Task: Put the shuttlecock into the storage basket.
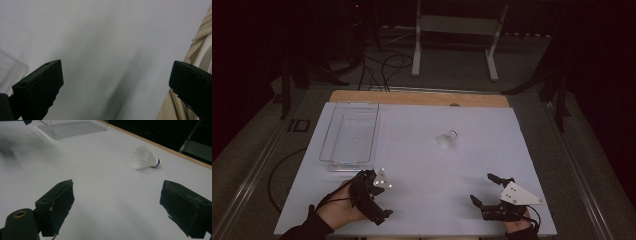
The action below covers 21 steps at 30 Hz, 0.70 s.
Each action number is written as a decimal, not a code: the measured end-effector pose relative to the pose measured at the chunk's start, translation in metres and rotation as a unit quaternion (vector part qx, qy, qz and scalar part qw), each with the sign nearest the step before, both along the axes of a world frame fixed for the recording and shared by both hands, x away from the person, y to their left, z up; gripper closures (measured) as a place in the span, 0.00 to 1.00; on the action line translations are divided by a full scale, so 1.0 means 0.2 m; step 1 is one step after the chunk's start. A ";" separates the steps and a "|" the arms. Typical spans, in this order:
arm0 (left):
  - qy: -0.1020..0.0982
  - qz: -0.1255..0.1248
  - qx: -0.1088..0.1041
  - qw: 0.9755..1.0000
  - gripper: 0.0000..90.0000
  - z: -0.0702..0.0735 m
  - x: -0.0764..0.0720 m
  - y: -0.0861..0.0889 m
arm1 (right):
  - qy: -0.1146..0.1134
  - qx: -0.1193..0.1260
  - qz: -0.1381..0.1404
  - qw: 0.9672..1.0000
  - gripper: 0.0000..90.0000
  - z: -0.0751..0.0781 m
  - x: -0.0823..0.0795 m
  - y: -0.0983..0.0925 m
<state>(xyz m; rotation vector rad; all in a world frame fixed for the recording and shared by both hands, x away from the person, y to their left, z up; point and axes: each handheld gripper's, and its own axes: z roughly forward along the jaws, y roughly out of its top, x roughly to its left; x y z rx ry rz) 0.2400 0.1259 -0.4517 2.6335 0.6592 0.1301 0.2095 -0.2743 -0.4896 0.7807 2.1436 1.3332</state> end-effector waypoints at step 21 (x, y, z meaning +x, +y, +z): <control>0.023 -0.017 0.011 1.000 0.00 0.02 0.09 -0.15 | 0.000 -0.002 0.002 1.000 0.13 0.00 0.00 0.00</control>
